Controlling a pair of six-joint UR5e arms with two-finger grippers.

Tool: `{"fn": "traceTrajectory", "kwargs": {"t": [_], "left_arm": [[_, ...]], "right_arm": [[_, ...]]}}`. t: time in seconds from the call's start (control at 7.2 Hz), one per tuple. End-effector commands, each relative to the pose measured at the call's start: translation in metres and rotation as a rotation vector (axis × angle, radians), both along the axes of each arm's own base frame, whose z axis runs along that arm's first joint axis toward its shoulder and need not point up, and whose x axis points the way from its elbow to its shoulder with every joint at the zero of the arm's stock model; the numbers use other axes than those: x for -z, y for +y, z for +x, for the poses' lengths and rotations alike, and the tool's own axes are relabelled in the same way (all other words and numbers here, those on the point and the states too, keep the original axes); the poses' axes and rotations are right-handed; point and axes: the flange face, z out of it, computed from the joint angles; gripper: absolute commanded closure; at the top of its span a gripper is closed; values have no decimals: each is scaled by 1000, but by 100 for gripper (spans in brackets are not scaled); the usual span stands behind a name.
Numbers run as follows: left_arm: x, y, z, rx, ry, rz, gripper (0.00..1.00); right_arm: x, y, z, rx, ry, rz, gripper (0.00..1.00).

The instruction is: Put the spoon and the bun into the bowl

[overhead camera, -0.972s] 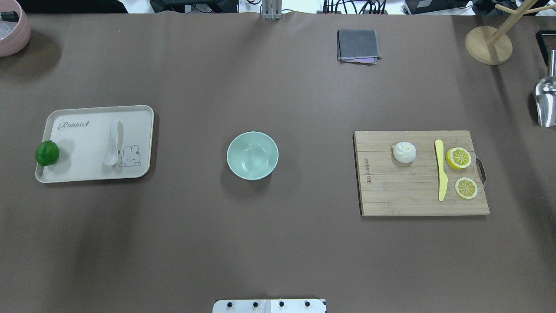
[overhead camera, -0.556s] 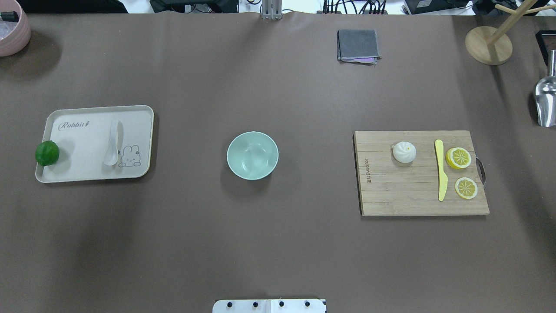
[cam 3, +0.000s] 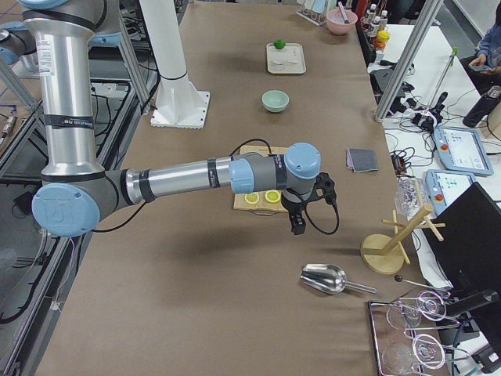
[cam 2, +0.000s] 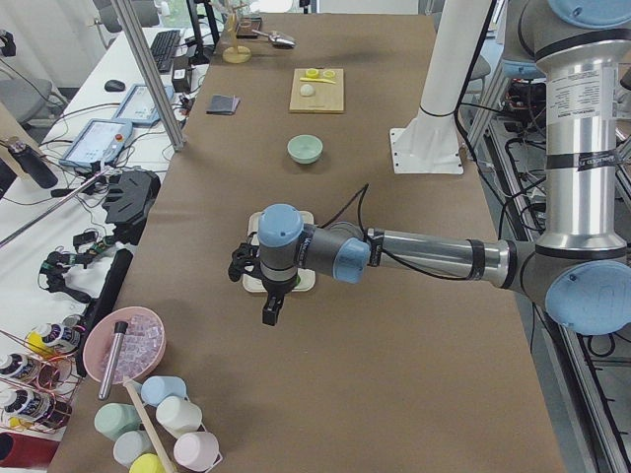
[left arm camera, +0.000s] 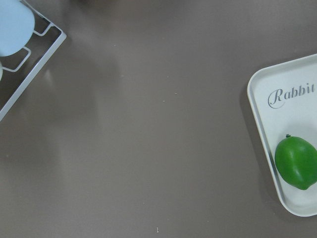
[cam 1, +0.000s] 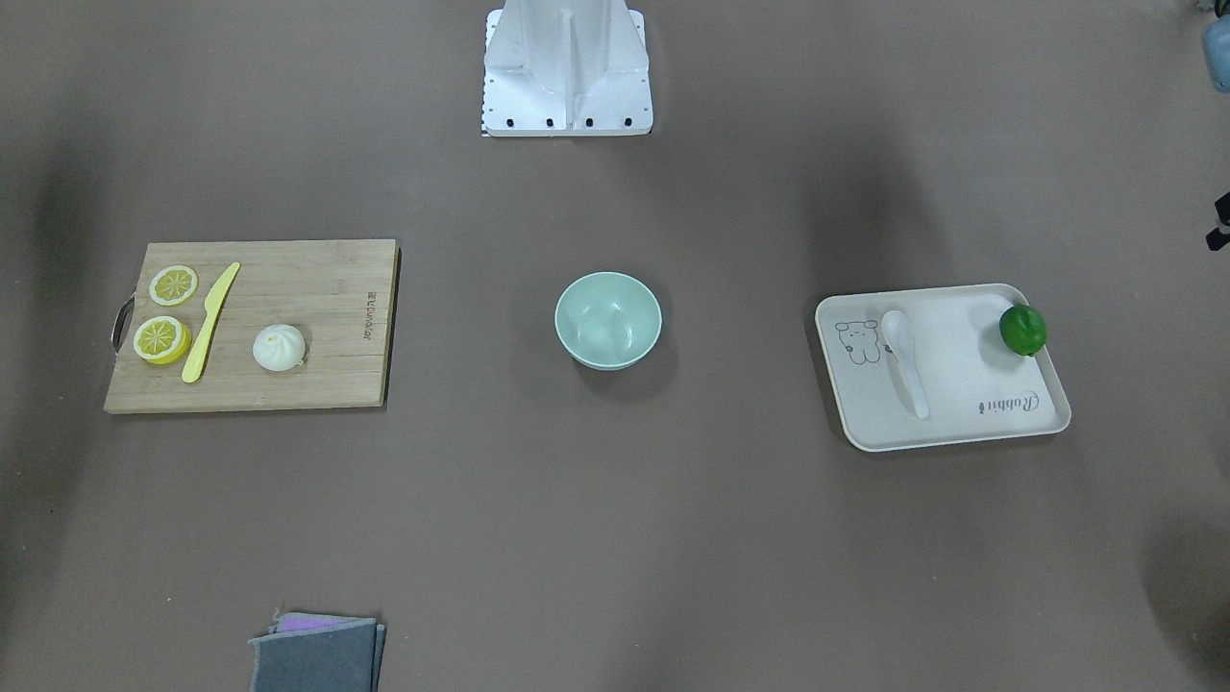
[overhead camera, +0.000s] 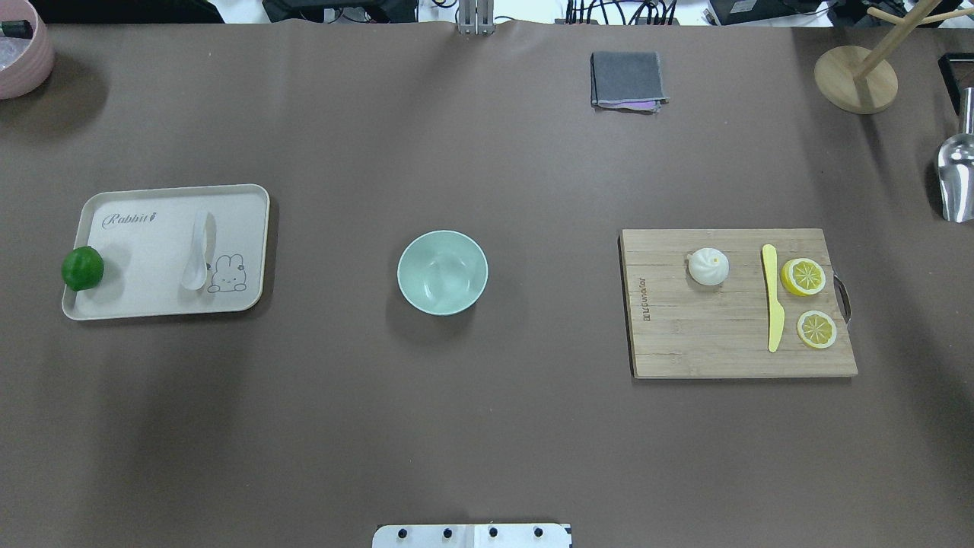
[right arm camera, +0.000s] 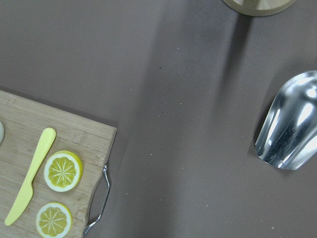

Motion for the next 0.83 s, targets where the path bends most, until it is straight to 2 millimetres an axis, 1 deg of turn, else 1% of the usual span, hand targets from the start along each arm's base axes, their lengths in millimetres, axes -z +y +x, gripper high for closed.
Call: {"fn": "traceTrajectory", "kwargs": {"t": [0.0,0.14,0.28,0.42,0.56,0.69], "left_arm": [[4,0,6,-17,39,-7,2],[13,-8,14,-3,48,-19,2],[34,-22,36,44,72,-70,2],[56,-36,76,35,87,-86,2],[82,-50,105,57,102,-115,2],[107,-61,149,57,98,-133,2]], "right_arm": [[18,7,-17,38,-8,42,0],[26,12,-26,54,-12,50,0],[29,14,-35,41,-16,21,0],[38,17,-52,57,-57,-8,0],[47,15,-71,67,-69,-26,0],[60,15,-89,60,-68,-53,1]]}}
